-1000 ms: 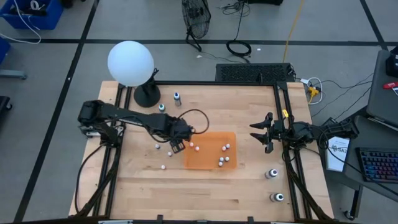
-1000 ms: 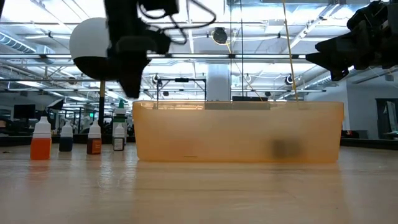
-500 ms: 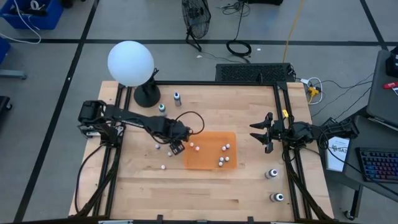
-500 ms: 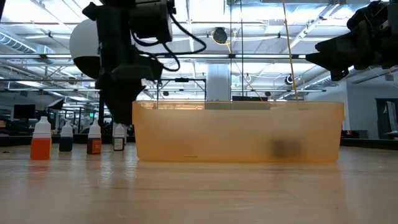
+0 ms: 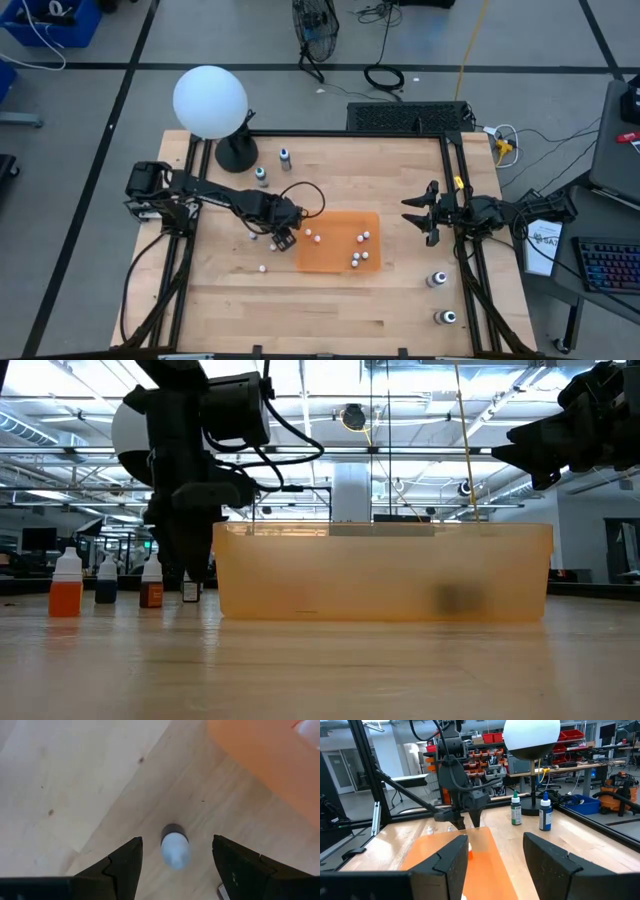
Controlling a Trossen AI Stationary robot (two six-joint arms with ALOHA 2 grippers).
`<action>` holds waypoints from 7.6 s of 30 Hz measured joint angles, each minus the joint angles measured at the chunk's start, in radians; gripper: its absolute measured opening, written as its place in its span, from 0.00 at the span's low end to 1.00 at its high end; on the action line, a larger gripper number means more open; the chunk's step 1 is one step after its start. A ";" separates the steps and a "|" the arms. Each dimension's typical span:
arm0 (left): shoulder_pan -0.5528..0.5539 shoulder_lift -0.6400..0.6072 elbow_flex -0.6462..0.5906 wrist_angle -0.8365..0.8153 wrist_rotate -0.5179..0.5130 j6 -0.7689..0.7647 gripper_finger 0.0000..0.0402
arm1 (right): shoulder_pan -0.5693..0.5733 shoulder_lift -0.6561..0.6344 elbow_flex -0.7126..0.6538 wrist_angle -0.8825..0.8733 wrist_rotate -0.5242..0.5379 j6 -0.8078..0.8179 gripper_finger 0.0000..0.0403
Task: Pick & Place food coloring
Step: Put the small black food coloring bottle into the container, then put the small violet food coloring bottle into the container, then put the small pink food coloring bottle into the container
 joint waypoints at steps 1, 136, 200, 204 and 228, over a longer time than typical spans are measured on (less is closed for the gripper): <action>0.000 0.000 0.000 0.000 0.000 0.001 0.60 | 0.000 0.000 0.000 0.000 0.000 0.000 0.44; -0.115 -0.184 -0.180 -0.138 0.027 -0.335 0.14 | 0.000 0.000 0.000 0.000 0.000 0.000 0.44; -0.128 0.511 0.934 -0.516 0.114 0.409 0.48 | 0.000 0.000 0.000 0.000 0.000 0.000 0.44; -0.141 0.427 0.911 -0.639 -0.029 0.317 0.45 | 0.000 0.000 0.000 0.001 0.000 0.000 0.45; -0.172 0.069 0.199 -0.232 0.078 -0.177 0.45 | 0.000 0.001 0.000 0.000 0.000 0.000 0.45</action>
